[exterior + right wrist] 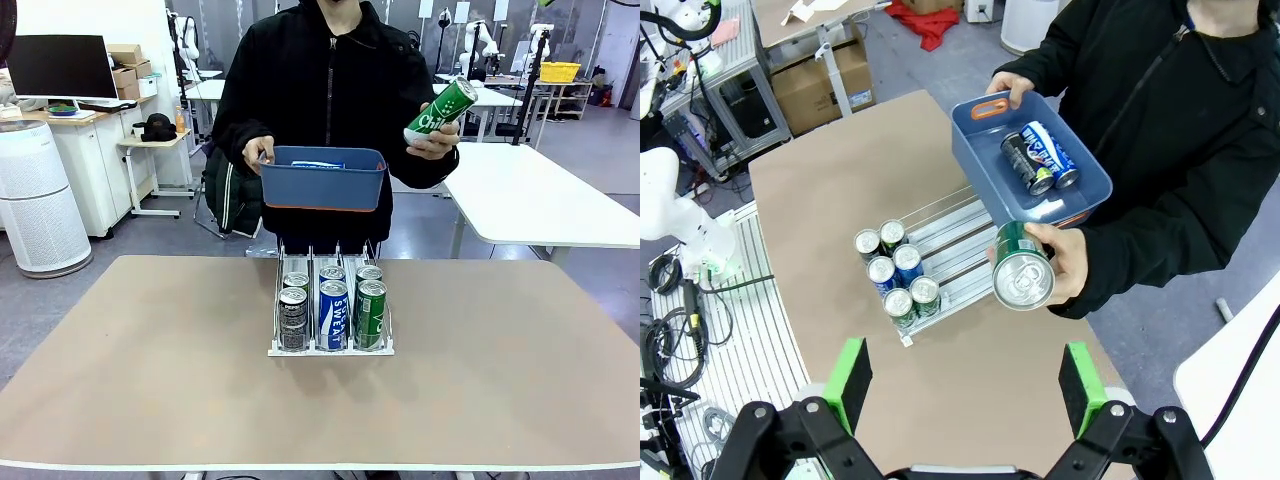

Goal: Fill the beverage cans into the dispenser.
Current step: Pick up the Sprite handed by the human.

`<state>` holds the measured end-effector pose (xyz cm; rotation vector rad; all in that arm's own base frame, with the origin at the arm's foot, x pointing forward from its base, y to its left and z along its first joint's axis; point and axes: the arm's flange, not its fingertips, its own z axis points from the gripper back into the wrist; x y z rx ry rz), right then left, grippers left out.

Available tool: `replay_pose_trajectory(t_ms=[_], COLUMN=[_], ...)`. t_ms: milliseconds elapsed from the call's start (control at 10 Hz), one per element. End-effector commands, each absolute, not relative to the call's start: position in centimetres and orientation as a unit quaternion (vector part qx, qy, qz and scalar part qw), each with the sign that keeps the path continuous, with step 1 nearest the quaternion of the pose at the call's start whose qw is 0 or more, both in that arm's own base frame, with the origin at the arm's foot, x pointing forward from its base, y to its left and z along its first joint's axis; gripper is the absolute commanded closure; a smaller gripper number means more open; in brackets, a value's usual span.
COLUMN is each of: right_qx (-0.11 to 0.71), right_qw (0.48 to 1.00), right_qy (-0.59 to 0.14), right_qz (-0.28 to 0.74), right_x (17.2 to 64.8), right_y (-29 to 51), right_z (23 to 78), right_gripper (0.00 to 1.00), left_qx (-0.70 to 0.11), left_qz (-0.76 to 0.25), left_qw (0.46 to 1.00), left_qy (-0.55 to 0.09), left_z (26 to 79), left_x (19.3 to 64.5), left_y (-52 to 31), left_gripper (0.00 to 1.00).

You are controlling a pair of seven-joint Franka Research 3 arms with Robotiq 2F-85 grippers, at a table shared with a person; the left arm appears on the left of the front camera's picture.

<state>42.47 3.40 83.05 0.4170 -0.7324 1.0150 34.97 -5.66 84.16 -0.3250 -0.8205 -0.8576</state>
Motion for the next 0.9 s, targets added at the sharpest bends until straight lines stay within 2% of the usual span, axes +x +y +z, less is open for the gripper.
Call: replay_pose_trajectory(t_ms=[0, 300, 400, 500, 800], right_qx=[0.194, 0.157, 0.175, 0.172, 0.172], right_qw=[0.801, 0.831, 0.842, 0.81, 0.81], right_qy=[-0.318, -0.291, -0.281, -0.311, -0.311], right_qz=[0.469, 0.448, 0.426, 0.467, 0.467], right_x=[42.27, 42.04, 41.77, 42.14, 42.14], right_y=[3.17, 2.74, 2.87, 2.58, 2.58], right_z=[83.45, 83.47, 83.45, 83.0, 83.0], right_gripper=[0.0, 0.0, 0.0, 0.0, 0.0], left_qx=[-0.162, -0.162, -0.162, -0.162, -0.162], left_qz=[-0.397, -0.397, -0.397, -0.397, -0.397], left_qw=[0.816, 0.816, 0.816, 0.816, 0.816], left_qy=[-0.388, -0.388, -0.388, -0.388, -0.388], left_z=[84.28, 84.28, 84.28, 84.28, 84.28], left_x=[34.93, 34.93, 34.93, 34.93, 34.93], left_y=[-5.69, -5.69, -5.69, -5.69, -5.69], left_gripper=[0.0, 0.0, 0.0, 0.0, 0.0])
